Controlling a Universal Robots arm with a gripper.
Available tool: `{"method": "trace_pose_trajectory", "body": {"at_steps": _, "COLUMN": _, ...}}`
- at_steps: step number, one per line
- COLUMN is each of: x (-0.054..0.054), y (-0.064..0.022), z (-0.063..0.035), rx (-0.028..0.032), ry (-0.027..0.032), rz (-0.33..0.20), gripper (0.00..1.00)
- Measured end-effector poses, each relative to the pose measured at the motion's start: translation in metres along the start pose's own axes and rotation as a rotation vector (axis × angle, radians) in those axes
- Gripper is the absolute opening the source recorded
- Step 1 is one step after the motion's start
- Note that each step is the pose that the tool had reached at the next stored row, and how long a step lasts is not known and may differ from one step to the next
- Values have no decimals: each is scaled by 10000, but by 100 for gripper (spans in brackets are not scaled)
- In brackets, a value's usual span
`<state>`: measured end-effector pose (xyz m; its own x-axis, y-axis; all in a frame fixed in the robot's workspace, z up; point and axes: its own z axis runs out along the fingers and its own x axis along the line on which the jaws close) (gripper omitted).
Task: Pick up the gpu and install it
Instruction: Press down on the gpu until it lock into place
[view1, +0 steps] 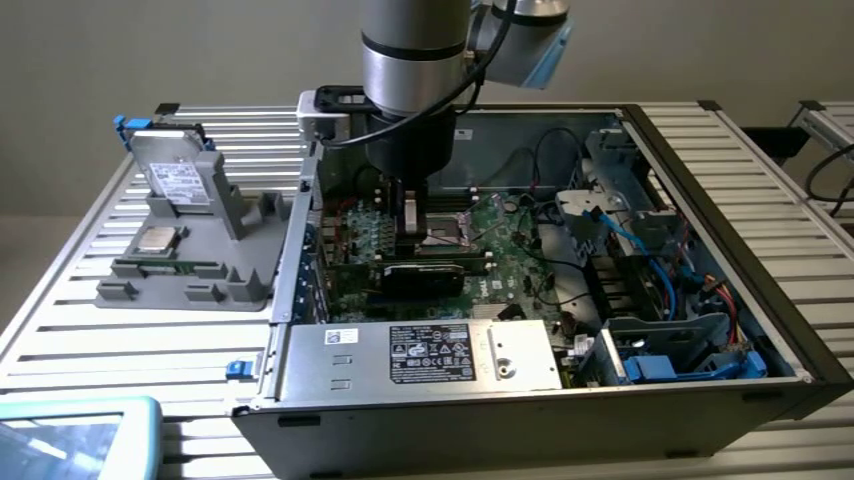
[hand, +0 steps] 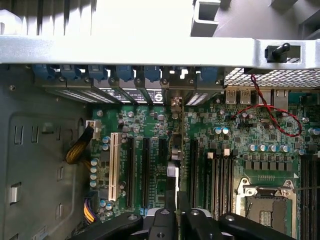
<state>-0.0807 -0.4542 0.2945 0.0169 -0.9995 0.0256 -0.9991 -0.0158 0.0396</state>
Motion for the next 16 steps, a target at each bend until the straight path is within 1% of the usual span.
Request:
{"method": "trace_pose_trajectory", "body": {"at_steps": 1, "x": 0, "y": 0, "z": 0, "rx": 0, "ry": 0, "rz": 0, "gripper": 11}}
{"method": "trace_pose_trajectory", "body": {"at_steps": 3, "x": 0, "y": 3, "z": 0, "rx": -1, "ry": 3, "rz": 2, "gripper": 11}}
{"method": "trace_pose_trajectory", "body": {"at_steps": 5, "x": -1, "y": 27, "z": 7, "rx": 1, "ry": 15, "rz": 23, "gripper": 11}}
{"method": "trace_pose_trajectory", "body": {"at_steps": 7, "x": -2, "y": 63, "z": 24, "rx": 9, "ry": 64, "rz": 51, "gripper": 11}}
{"method": "trace_pose_trajectory", "body": {"at_steps": 9, "x": -3, "y": 96, "z": 41, "rx": 29, "ry": 138, "rz": 75, "gripper": 11}}
{"method": "trace_pose_trajectory", "body": {"at_steps": 10, "x": -5, "y": 107, "z": 47, "rx": 53, "ry": 178, "rz": 83, "gripper": 11}}
{"method": "trace_pose_trajectory", "body": {"at_steps": 11, "x": -11, "y": 112, "z": 51, "rx": 102, "ry": 198, "rz": 89, "gripper": 11}}
{"method": "trace_pose_trajectory", "body": {"at_steps": 13, "x": -21, "y": 120, "z": 64, "rx": 197, "ry": 210, "rz": 101, "gripper": 11}}
{"method": "trace_pose_trajectory", "body": {"at_steps": 14, "x": -27, "y": 126, "z": 72, "rx": 230, "ry": 220, "rz": 106, "gripper": 11}}
{"method": "trace_pose_trajectory", "body": {"at_steps": 15, "x": -33, "y": 136, "z": 81, "rx": 251, "ry": 229, "rz": 112, "gripper": 11}}
{"method": "trace_pose_trajectory", "body": {"at_steps": 16, "x": -39, "y": 149, "z": 88, "rx": 255, "ry": 232, "rz": 117, "gripper": 11}}
